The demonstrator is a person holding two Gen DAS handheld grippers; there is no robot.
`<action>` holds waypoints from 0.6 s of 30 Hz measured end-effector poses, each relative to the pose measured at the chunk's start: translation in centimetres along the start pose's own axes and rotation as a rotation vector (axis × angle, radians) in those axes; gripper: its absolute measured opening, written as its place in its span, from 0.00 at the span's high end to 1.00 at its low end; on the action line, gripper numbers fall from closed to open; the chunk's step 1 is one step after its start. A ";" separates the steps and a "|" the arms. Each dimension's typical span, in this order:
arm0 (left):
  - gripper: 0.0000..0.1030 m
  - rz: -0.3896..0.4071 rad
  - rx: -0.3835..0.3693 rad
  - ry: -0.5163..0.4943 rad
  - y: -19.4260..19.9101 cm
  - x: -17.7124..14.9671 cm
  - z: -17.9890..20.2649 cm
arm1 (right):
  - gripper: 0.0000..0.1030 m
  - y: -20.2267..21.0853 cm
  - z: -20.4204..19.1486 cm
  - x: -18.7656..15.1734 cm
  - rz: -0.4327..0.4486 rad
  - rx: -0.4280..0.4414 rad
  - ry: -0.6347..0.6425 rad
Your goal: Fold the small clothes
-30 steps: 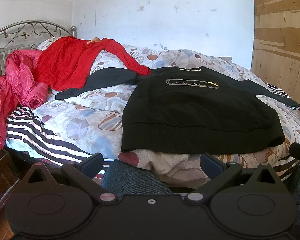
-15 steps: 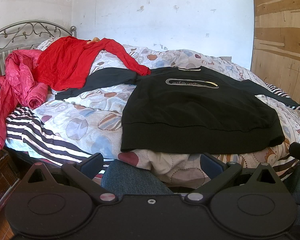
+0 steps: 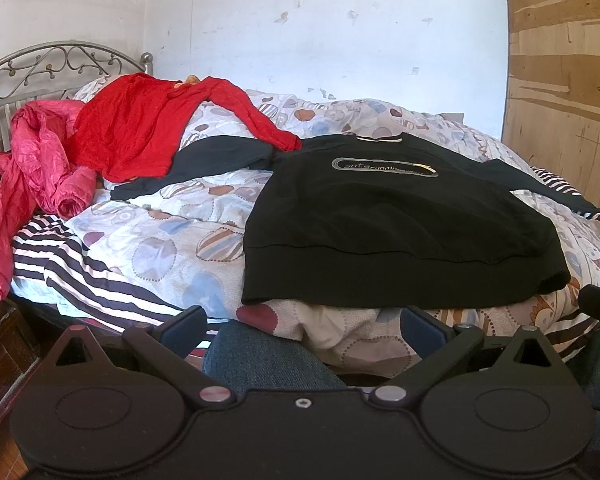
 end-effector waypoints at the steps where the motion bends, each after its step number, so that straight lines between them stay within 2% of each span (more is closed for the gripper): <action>1: 0.01 -0.001 -0.001 0.000 -0.1 0.0 0.0 | 0.00 0.0 0.0 0.0 0.000 0.000 0.000; 10: 0.01 -0.029 -0.004 -0.008 -0.6 -0.1 0.1 | 0.00 -0.2 0.5 0.3 -0.022 0.002 -0.025; 14: 0.01 -0.063 0.007 -0.029 -1.3 0.5 0.2 | 0.00 -1.4 2.0 1.6 -0.041 0.047 -0.064; 18: 0.01 -0.109 0.006 -0.028 -3.4 2.7 0.4 | 0.00 -3.1 3.1 4.4 -0.006 0.033 -0.038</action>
Point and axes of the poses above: each gripper's, at about its wrist camera, not at the fingertips, and y roughly against the way its jaws point, z to its right, x to its top, the point moved 1 cm from there along -y, roughly the way its jaws point, and after that the axes turned 1 degree about z, right-handed, at the moved point
